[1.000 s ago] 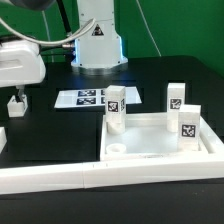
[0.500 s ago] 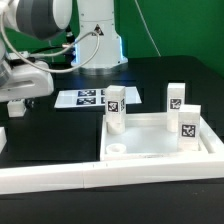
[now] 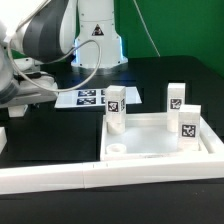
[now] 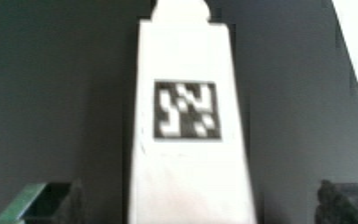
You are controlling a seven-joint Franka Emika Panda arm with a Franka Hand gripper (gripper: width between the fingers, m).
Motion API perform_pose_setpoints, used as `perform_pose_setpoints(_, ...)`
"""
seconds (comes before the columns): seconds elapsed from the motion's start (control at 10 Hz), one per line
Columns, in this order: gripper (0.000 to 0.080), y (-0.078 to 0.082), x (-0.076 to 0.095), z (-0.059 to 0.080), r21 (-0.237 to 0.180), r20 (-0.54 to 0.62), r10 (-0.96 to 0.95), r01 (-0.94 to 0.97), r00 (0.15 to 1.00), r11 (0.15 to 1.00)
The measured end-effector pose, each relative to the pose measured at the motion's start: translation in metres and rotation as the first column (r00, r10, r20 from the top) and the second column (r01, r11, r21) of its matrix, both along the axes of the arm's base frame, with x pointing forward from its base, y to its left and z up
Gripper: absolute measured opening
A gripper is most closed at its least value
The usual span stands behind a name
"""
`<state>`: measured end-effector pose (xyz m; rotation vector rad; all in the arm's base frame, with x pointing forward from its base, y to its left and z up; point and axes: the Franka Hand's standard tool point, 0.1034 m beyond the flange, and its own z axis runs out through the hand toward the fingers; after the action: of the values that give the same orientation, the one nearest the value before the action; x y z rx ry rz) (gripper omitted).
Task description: Assemble square table
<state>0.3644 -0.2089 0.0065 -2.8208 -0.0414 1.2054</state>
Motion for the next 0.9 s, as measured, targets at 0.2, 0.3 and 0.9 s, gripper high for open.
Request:
perform_pose_setpoints(0.2, 0.0648, 0.0022, -0.0094, -0.0022, 0.002, -0.017, -0.01, 0.01, 1.0, 1.0)
perform_pose_setpoints(0.3, 0.0648, 0.0019, -0.0087, -0.0021, 0.001, -0.016, -0.009, 0.009, 1.0, 1.0)
perform_pose_setpoints(0.9, 0.0287, 0.0015, -0.0091, -0.0021, 0.001, -0.016, -0.011, 0.011, 1.0, 1.0)
